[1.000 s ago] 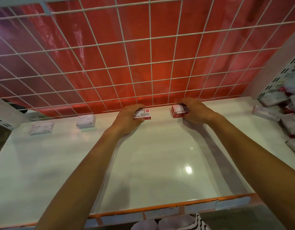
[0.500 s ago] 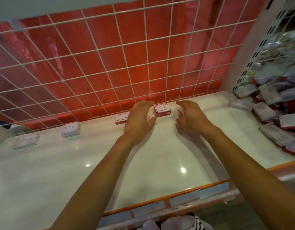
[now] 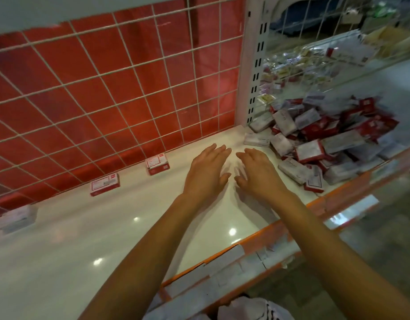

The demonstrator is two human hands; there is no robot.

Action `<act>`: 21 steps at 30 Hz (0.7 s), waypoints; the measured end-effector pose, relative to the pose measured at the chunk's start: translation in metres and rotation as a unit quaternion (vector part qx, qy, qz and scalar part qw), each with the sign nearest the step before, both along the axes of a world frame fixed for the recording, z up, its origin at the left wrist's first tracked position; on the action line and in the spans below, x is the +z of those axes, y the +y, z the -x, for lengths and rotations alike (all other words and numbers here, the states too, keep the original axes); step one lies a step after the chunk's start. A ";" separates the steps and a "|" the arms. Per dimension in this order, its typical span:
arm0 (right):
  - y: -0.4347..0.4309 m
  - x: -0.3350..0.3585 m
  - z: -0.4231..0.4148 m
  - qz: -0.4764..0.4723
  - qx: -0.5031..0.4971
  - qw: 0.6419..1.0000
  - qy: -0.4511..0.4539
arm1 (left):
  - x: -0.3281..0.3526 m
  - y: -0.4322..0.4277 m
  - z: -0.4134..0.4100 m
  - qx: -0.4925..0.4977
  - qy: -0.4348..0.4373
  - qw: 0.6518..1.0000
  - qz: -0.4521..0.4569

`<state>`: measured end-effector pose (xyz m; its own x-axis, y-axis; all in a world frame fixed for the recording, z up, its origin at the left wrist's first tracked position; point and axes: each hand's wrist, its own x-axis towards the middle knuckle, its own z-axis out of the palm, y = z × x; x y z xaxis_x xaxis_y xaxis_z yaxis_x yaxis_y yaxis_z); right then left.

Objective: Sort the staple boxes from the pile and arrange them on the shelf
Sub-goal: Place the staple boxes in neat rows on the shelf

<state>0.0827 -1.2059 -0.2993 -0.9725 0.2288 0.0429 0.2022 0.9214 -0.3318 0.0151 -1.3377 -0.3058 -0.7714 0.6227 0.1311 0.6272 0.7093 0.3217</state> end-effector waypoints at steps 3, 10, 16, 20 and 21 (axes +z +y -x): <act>0.023 0.002 -0.015 0.014 -0.017 1.000 0.021 | -0.002 0.026 -0.008 -0.056 0.021 0.998 -0.006; 0.073 0.004 -0.040 0.026 -0.081 0.991 0.106 | -0.004 0.085 -0.021 -0.148 0.023 0.988 -0.031; 0.097 0.001 -0.064 0.020 -0.153 0.977 0.145 | -0.006 0.118 -0.033 -0.213 0.022 0.977 -0.020; 0.101 -0.016 -0.073 -0.001 -0.153 0.981 0.122 | -0.016 0.124 -0.029 -0.228 0.023 0.973 0.012; 0.099 -0.018 -0.075 -0.013 -0.161 0.980 0.112 | -0.016 0.124 -0.028 -0.227 0.025 0.973 0.019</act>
<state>0.1576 -1.1064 -0.3176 -0.8154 0.5185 0.2575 0.4084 0.8304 -0.3790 0.0433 -1.2142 -0.3220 -0.4087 0.9030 0.1325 0.8932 0.3660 0.2613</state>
